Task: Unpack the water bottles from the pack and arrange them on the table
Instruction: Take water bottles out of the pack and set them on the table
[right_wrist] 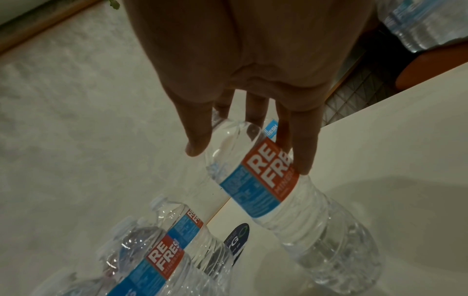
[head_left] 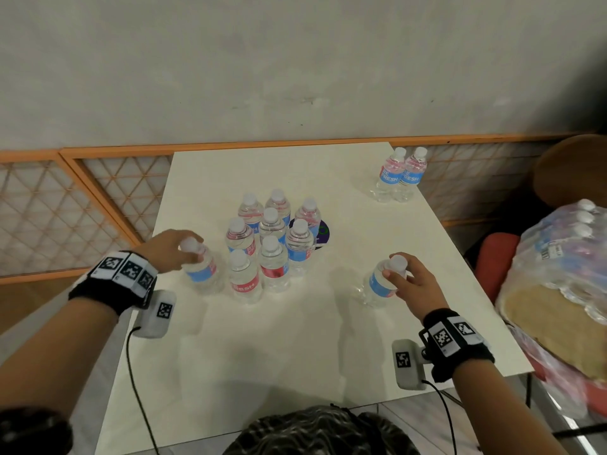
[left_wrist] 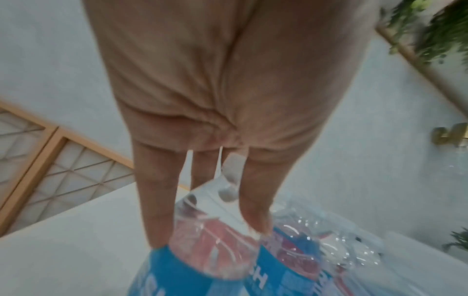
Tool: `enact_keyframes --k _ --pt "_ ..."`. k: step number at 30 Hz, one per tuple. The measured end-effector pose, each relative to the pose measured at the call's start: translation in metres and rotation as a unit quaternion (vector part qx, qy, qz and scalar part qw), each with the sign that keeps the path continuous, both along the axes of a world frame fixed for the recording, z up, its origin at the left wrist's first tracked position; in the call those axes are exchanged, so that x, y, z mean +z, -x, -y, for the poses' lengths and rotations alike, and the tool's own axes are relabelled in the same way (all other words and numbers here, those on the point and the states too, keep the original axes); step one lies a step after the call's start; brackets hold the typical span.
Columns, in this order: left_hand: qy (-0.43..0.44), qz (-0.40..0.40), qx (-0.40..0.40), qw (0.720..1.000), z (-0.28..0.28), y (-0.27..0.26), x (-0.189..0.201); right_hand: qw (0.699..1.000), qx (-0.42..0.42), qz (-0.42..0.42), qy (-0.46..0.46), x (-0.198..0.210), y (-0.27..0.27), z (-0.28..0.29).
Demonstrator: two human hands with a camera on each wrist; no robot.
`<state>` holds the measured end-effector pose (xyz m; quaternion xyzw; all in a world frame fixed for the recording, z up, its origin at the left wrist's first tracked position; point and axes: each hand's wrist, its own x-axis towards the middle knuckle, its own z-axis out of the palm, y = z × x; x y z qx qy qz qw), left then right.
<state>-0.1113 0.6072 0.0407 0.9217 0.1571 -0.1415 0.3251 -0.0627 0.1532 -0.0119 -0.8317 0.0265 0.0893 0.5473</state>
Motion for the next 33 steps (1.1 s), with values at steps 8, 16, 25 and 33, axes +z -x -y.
enact_keyframes --k 8,16,25,33 --pt "0.056 0.081 0.138 0.986 0.007 -0.051 -0.028 0.995 -0.033 -0.045 -0.084 0.011 0.004 -0.013" --pt "0.025 0.175 0.167 0.970 0.033 -0.041 -0.022 0.887 -0.191 -0.284 -0.310 -0.026 0.020 -0.012" --pt "-0.009 0.414 -0.076 0.907 0.142 -0.030 0.028 0.828 -0.220 -0.324 -0.401 -0.037 0.015 -0.070" --pt "-0.046 0.188 -0.274 0.942 0.212 -0.052 0.006 0.852 -0.167 -0.322 -0.378 -0.034 0.009 -0.100"
